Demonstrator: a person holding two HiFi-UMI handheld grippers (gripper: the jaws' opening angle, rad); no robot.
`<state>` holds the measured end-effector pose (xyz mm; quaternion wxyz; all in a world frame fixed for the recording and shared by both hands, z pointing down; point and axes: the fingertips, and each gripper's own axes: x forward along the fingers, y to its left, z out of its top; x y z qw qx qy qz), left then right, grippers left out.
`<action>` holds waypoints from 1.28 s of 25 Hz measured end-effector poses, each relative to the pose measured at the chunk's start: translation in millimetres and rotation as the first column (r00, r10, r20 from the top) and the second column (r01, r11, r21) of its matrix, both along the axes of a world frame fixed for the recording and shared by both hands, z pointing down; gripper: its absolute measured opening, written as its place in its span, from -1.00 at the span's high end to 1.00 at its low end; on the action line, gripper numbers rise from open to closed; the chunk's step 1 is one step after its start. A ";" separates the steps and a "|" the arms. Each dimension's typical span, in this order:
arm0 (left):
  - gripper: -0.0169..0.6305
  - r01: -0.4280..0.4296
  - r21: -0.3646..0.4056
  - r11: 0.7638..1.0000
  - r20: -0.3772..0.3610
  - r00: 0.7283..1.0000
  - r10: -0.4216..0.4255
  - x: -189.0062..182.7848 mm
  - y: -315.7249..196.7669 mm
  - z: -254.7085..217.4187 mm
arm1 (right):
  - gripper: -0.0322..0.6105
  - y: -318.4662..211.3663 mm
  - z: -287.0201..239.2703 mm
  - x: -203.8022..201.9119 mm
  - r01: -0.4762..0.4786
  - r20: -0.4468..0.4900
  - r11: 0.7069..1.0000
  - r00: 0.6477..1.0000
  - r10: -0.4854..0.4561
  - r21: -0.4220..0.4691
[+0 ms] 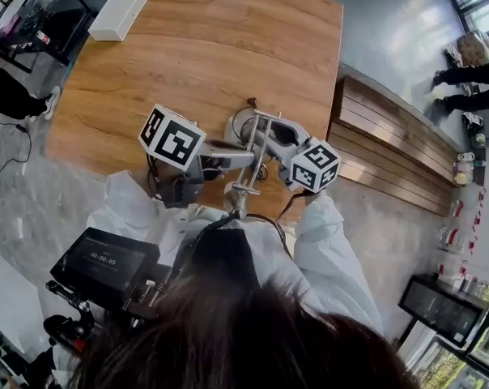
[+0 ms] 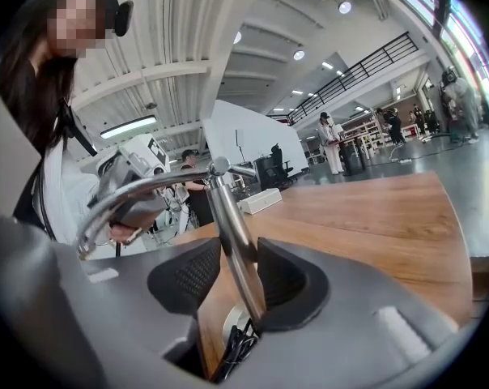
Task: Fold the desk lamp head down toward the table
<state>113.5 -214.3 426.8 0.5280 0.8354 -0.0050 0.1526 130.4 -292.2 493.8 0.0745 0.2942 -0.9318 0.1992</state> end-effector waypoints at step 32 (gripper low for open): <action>0.83 0.003 0.500 0.866 0.164 0.982 -0.099 -30.9 -4.7 52.9 | 0.47 10.8 -6.2 25.3 -0.226 0.005 0.973 0.974 0.227 -0.037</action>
